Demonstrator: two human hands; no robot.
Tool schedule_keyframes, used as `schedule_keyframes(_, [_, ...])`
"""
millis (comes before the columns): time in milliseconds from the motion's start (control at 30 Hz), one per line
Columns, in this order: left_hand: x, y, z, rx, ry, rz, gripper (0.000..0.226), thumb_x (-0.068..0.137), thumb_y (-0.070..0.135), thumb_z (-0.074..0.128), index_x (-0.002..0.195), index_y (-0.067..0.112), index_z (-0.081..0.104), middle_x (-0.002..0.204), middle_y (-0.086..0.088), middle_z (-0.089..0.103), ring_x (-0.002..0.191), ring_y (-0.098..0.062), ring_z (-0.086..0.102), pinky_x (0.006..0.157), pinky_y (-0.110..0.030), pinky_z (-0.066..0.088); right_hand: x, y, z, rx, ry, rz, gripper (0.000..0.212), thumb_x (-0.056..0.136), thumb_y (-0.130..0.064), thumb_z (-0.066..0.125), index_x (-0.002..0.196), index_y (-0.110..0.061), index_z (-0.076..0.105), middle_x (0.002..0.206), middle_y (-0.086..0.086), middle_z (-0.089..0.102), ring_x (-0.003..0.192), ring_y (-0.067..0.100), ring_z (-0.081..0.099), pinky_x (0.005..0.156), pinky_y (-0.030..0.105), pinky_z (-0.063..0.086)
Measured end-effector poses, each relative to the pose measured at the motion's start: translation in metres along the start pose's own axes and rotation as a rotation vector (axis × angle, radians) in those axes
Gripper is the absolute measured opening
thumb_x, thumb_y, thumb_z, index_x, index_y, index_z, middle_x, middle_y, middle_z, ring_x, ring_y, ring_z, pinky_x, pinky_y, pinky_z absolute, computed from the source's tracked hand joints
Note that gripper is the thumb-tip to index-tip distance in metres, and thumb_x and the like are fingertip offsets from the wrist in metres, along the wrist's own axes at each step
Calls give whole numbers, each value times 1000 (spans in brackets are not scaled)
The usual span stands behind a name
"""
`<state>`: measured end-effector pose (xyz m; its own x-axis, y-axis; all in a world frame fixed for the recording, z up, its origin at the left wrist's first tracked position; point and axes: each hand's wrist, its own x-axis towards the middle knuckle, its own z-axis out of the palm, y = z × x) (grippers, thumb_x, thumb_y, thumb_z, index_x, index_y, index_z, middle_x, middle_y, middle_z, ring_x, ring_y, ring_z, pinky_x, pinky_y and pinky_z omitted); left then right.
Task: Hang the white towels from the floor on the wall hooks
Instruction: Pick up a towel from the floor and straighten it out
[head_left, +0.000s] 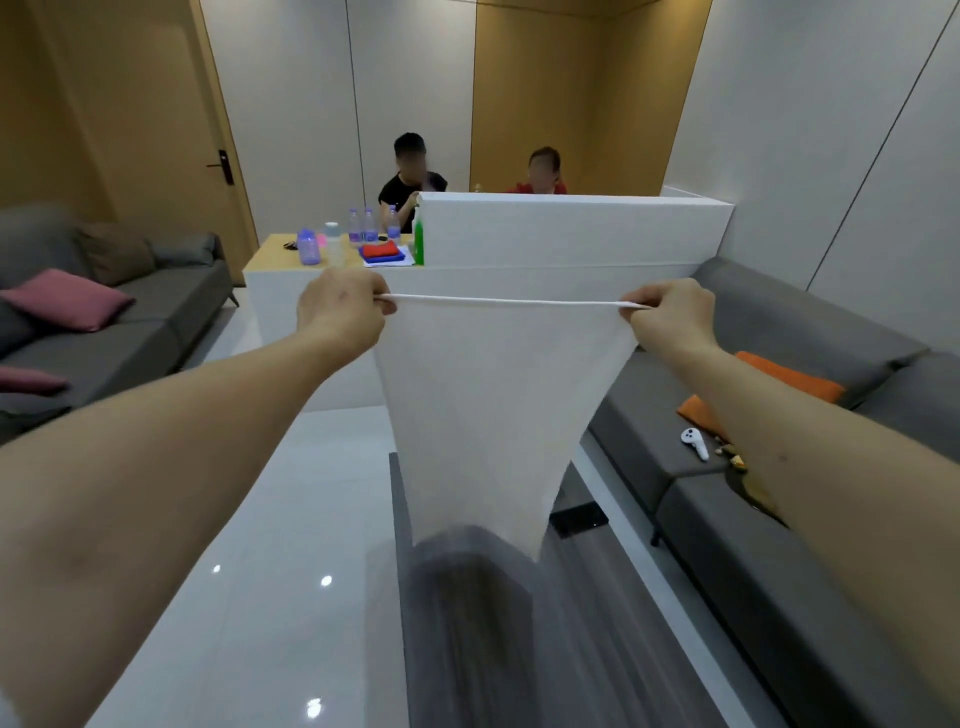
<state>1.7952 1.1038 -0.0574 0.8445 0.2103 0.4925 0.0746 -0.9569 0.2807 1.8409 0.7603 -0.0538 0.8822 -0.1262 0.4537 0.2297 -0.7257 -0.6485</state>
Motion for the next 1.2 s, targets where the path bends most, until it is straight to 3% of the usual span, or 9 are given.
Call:
schedule_keyframes(133, [-62, 25, 1, -5, -35, -33, 12, 93, 24, 61, 96, 21, 73, 91, -4, 67, 83, -22, 56, 69, -34, 47, -43, 39, -20, 1, -25, -43, 19, 80, -10, 64, 91, -16, 79, 89, 7, 76, 92, 22, 67, 88, 34, 52])
schedule_keyframes(267, [-149, 40, 16, 24, -76, -127, 15, 89, 18, 59, 86, 26, 72, 88, -4, 68, 81, -27, 57, 64, -29, 38, -107, 87, -32, 16, -111, -44, 19, 80, -9, 64, 90, -16, 79, 88, 5, 76, 89, 19, 66, 80, 25, 48])
schedule_keyframes(367, [-225, 48, 33, 16, -158, -184, 18, 90, 18, 58, 84, 28, 72, 80, 4, 66, 74, -21, 56, 60, -28, 38, -164, 128, -39, -24, -217, 5, 21, 79, -8, 63, 89, -16, 79, 83, 5, 75, 82, 21, 66, 74, 24, 46])
schedule_keyframes(633, [-402, 55, 87, 69, -481, -212, 16, 92, 26, 59, 91, 24, 75, 78, 4, 66, 71, -17, 57, 54, -24, 36, -335, 226, -50, -80, -444, 203, 24, 80, -2, 60, 94, -11, 78, 90, 9, 74, 86, 25, 66, 79, 41, 56])
schedule_keyframes(767, [-476, 55, 104, 91, -661, -195, 16, 91, 32, 62, 98, 24, 74, 80, 4, 65, 72, -15, 57, 60, -26, 42, -411, 255, -67, -133, -510, 290, 20, 81, -3, 62, 92, -9, 78, 91, 9, 75, 90, 25, 67, 81, 33, 53])
schedule_keyframes(900, [-537, 53, 111, 77, -814, -185, 17, 90, 35, 60, 98, 25, 72, 80, 6, 62, 73, -14, 58, 64, -27, 47, -462, 275, -83, -201, -597, 345, 18, 82, -8, 63, 90, -13, 79, 87, 6, 74, 88, 23, 67, 81, 36, 55])
schedule_keyframes(1067, [-577, 49, 123, 102, -939, -143, 20, 91, 37, 59, 104, 26, 70, 87, 6, 62, 77, -14, 57, 69, -28, 49, -499, 293, -91, -239, -672, 433, 19, 77, -12, 62, 72, -25, 74, 73, -6, 70, 76, 13, 64, 65, 27, 54])
schedule_keyframes(1133, [-578, 47, 130, 98, -936, -162, 21, 91, 38, 60, 105, 26, 70, 89, 4, 60, 80, -17, 57, 71, -29, 48, -501, 299, -84, -250, -696, 449, 23, 76, -10, 64, 66, -30, 70, 68, -10, 67, 70, 8, 63, 53, 17, 45])
schedule_keyframes(1200, [-575, 43, 137, 93, -937, -191, 18, 90, 39, 60, 101, 27, 69, 90, 4, 59, 80, -18, 56, 69, -28, 44, -495, 305, -73, -255, -721, 448, 22, 77, -12, 66, 66, -31, 70, 67, -11, 67, 71, 9, 63, 51, 14, 38])
